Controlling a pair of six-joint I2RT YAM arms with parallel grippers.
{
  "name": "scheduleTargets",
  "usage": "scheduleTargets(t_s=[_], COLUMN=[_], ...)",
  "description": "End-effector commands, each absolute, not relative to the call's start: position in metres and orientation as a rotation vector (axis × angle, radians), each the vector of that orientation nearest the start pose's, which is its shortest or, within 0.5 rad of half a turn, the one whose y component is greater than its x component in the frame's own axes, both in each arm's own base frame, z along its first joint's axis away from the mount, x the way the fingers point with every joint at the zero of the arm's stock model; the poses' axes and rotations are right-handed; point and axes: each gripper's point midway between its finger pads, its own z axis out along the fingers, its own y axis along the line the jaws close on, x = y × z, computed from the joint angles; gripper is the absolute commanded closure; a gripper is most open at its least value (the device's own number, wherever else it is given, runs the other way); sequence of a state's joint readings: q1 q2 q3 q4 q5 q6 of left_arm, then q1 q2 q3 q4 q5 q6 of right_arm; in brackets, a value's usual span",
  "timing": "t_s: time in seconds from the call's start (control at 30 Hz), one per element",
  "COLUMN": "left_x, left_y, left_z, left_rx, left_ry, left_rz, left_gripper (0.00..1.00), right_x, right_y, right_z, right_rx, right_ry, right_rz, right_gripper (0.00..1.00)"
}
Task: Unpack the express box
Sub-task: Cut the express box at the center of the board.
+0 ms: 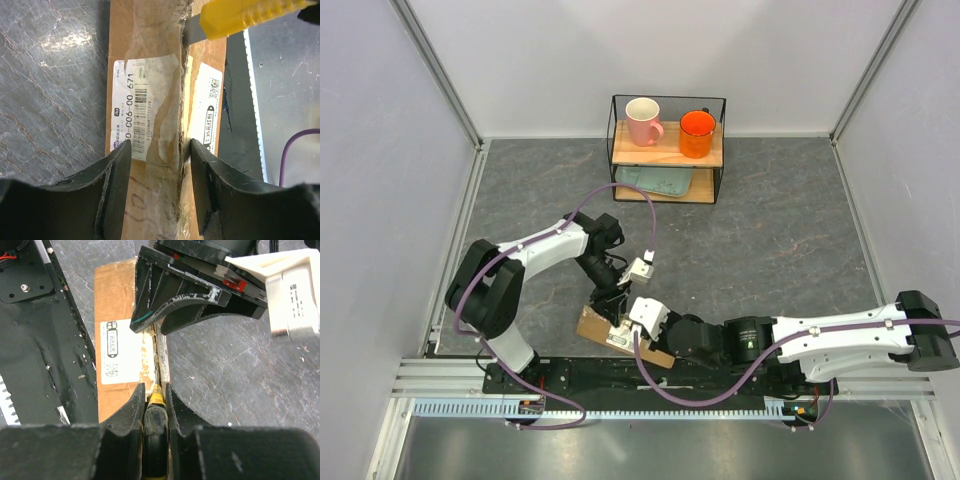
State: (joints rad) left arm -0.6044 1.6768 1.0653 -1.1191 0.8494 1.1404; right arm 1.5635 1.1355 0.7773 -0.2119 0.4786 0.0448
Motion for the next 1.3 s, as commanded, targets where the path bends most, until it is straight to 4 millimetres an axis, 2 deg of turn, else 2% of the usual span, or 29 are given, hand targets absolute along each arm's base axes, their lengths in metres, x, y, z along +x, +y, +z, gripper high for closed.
scheduleTargets(t_s=[0.0,0.23,0.4,0.9,1.13,1.27], left_x=[0.145,0.145,0.146,0.142,0.136,0.136], left_y=[-0.194,-0.194,-0.194,-0.197,-0.194,-0.192], left_z=[0.030,0.029,0.030,0.040,0.040,0.039], left_rx=[-2.236,-2.232,-2.239,-2.275,-2.291,-2.299], left_ry=[-1.961,-1.965,-1.969,-1.955,-1.926,-1.920], left_rz=[1.042,1.042,1.034,1.074,1.081,1.070], left_gripper=[0.46,0.48,0.49,0.49,0.50,0.50], right_x=[0.061,0.055,0.050,0.051,0.058,0.068], right_y=[0.312,0.297,0.295,0.302,0.302,0.301], right_z=[0.154,0.170,0.163,0.149,0.137,0.132], right_rx=[-1.276,-1.253,-1.286,-1.369,-1.415,-1.394], right_ry=[1.798,1.819,1.847,1.839,1.838,1.889], right_rz=[0.517,0.579,0.573,0.494,0.447,0.462], right_gripper=[1.00,1.00,1.00,1.00,1.00,1.00])
